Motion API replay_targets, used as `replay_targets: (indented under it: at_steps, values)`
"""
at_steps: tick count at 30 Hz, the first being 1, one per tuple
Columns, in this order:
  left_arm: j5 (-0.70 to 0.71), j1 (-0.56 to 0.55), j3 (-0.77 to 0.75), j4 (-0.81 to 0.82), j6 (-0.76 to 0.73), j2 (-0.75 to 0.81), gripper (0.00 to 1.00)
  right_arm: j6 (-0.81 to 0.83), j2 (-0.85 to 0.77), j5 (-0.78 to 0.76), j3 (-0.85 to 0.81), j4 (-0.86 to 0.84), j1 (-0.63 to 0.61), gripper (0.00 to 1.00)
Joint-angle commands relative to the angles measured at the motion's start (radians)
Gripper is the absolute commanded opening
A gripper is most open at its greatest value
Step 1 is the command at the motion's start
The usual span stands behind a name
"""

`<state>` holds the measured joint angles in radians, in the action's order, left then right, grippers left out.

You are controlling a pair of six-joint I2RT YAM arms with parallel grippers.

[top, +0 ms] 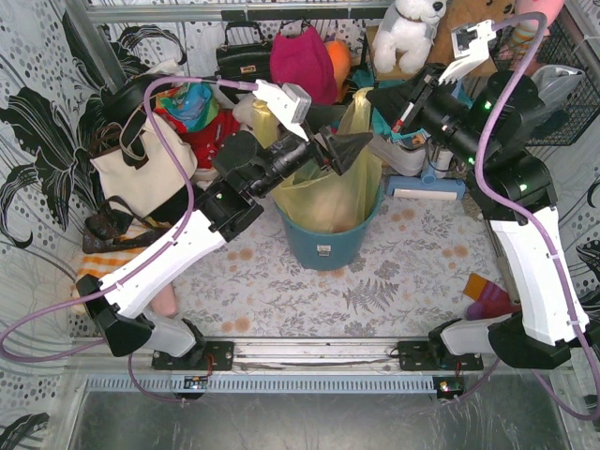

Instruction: Tie the trash bag

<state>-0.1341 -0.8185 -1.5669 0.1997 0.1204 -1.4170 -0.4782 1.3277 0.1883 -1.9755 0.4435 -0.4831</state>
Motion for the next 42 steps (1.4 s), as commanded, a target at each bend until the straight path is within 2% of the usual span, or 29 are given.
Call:
replay_targets:
  at_steps: [1,8,13,14,16,17,18,21,25,31,33,36,37,42]
  values:
    - [-0.006,-0.004,0.055,0.211,-0.106,0.042,0.83,-0.021,-0.008,0.046,-0.05,-0.061,-0.003,0.0]
    - [0.084,-0.004,0.106,0.314,-0.134,0.036,0.84,-0.022,-0.033,0.045,-0.015,-0.055,-0.003,0.0]
    - [0.084,-0.004,0.095,0.312,-0.151,0.019,0.84,-0.019,-0.032,0.019,-0.031,-0.012,-0.003,0.0]
    - [0.077,-0.004,0.097,0.314,-0.154,0.019,0.84,-0.016,-0.026,0.004,-0.044,0.007,-0.003,0.05]
    - [0.067,-0.003,0.102,0.314,-0.153,0.017,0.84,-0.013,-0.009,-0.04,-0.072,0.043,-0.003,0.27]
    - [0.054,-0.002,0.103,0.314,-0.154,0.017,0.83,-0.012,0.002,-0.051,-0.087,0.063,-0.003,0.35]
    - [0.044,-0.002,0.106,0.314,-0.155,0.018,0.82,-0.009,0.014,-0.066,-0.102,0.079,-0.003,0.39]
    - [0.024,-0.002,0.115,0.319,-0.151,0.018,0.8,-0.006,0.051,-0.064,-0.137,0.118,-0.003,0.42]
    - [0.027,-0.002,0.115,0.305,-0.153,0.016,0.8,-0.018,0.069,-0.029,-0.132,0.102,-0.003,0.41]
    - [0.022,-0.002,0.125,0.303,-0.151,0.018,0.8,-0.027,0.083,-0.018,-0.122,0.085,-0.002,0.35]
    - [0.023,-0.002,0.127,0.304,-0.152,0.021,0.8,-0.033,0.088,-0.01,-0.118,0.077,-0.003,0.27]
    - [0.044,-0.002,0.136,0.303,-0.159,0.024,0.8,-0.04,0.087,0.006,-0.115,0.065,-0.003,0.03]
    - [0.062,-0.002,0.138,0.3,-0.163,0.023,0.8,-0.039,0.082,0.014,-0.11,0.055,-0.003,0.0]
    - [0.158,-0.002,0.148,0.313,-0.188,0.012,0.83,-0.052,0.039,0.041,-0.046,-0.014,-0.002,0.0]
